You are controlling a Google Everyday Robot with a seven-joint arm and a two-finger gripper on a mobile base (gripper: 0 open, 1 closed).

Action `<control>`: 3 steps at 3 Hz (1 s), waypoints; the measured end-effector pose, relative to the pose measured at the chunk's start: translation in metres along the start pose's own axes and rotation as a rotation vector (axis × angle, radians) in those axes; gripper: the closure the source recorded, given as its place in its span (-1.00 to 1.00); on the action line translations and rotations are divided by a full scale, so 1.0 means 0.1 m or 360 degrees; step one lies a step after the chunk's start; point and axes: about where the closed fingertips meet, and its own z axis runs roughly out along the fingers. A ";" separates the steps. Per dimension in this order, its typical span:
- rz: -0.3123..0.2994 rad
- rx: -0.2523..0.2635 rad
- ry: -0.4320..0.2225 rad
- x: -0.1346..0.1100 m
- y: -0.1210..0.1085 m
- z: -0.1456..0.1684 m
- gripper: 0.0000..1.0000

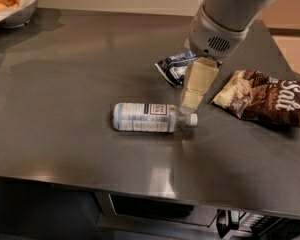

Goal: Place blue plastic bottle upright

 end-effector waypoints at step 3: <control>-0.0044 -0.0165 0.0168 -0.17 0.01 0.80 -1.00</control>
Offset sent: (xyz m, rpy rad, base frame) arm 0.0243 0.0456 -0.0815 -0.1230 0.1290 0.0330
